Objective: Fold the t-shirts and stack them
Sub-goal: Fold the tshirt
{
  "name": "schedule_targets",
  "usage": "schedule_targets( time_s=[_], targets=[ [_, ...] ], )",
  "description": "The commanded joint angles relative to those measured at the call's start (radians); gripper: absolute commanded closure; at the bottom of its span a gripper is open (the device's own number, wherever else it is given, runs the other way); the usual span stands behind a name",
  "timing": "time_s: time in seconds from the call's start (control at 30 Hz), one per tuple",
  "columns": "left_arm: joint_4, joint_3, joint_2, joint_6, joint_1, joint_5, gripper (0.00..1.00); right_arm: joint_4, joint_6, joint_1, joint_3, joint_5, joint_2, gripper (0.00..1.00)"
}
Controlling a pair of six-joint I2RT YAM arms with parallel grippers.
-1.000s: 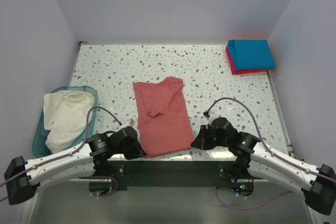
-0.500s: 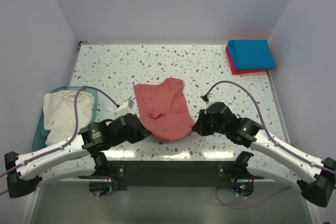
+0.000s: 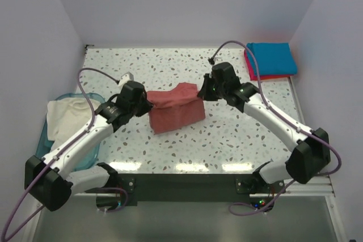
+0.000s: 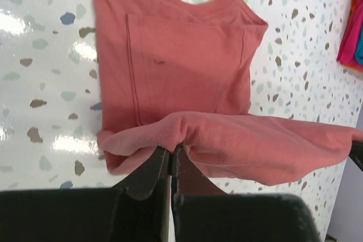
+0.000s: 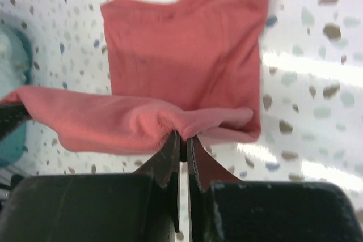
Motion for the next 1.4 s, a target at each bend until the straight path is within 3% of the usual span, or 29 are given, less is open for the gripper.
schedule_targets(
  time_s=[0.0,0.2,0.3,0.4,0.43,0.53,0.57,0.67,0.73,0.83,0.9,0.93,1.03,1.07,1.1,1.13,1.23,1.37],
  targets=[
    [0.170,0.050,0.097,0.067,0.083,0.078,1.00,0.063,-0.060,-0.046,0.192,-0.073,0.139,1.00],
    [0.304,0.110,0.349,0.067,0.239,0.154,1.00,0.080,-0.066,-0.123,0.463,-0.155,0.501,1.00],
    [0.359,0.168,0.495,0.078,0.316,0.173,1.00,0.109,-0.055,-0.156,0.623,-0.196,0.690,0.94],
    [0.401,0.231,0.633,0.098,0.382,0.217,1.00,0.063,-0.063,-0.183,0.843,-0.250,0.869,0.79],
    [0.417,0.249,0.662,0.126,0.405,0.243,1.00,0.029,-0.080,-0.186,0.902,-0.246,0.909,0.59],
    [0.425,0.234,0.682,0.153,0.431,0.239,0.54,-0.080,-0.153,-0.195,1.028,-0.197,0.942,0.30],
    [0.452,0.217,0.644,0.157,0.434,0.224,0.34,-0.072,-0.175,-0.196,1.015,-0.168,0.922,0.19],
    [0.479,0.173,0.572,0.170,0.436,0.199,0.23,0.020,-0.189,-0.210,0.817,-0.167,0.791,0.13],
    [0.455,0.174,0.552,0.182,0.434,0.196,0.23,0.086,-0.202,-0.212,0.693,-0.193,0.749,0.13],
    [0.413,0.176,0.521,0.190,0.405,0.165,0.30,0.119,-0.242,-0.212,0.587,-0.250,0.718,0.13],
    [0.390,0.182,0.507,0.202,0.361,0.100,0.41,0.174,-0.267,-0.212,0.513,-0.273,0.706,0.13],
    [0.393,0.180,0.507,0.206,0.347,0.084,0.52,0.184,-0.273,-0.212,0.499,-0.294,0.707,0.13],
    [0.396,0.188,0.530,0.213,0.315,0.059,0.70,0.204,-0.291,-0.212,0.488,-0.316,0.730,0.14],
    [0.394,0.193,0.556,0.213,0.315,0.070,0.81,0.204,-0.290,-0.210,0.490,-0.327,0.738,0.15],
    [0.396,0.203,0.573,0.213,0.315,0.078,0.87,0.199,-0.285,-0.212,0.499,-0.328,0.749,0.17],
    [0.398,0.209,0.590,0.216,0.315,0.084,0.95,0.196,-0.282,-0.210,0.504,-0.328,0.753,0.24],
    [0.413,0.235,0.650,0.226,0.315,0.090,1.00,0.216,-0.244,-0.210,0.493,-0.324,0.737,0.47],
    [0.424,0.292,0.740,0.259,0.322,0.087,1.00,0.279,-0.174,-0.201,0.473,-0.318,0.721,0.52]
  ],
)
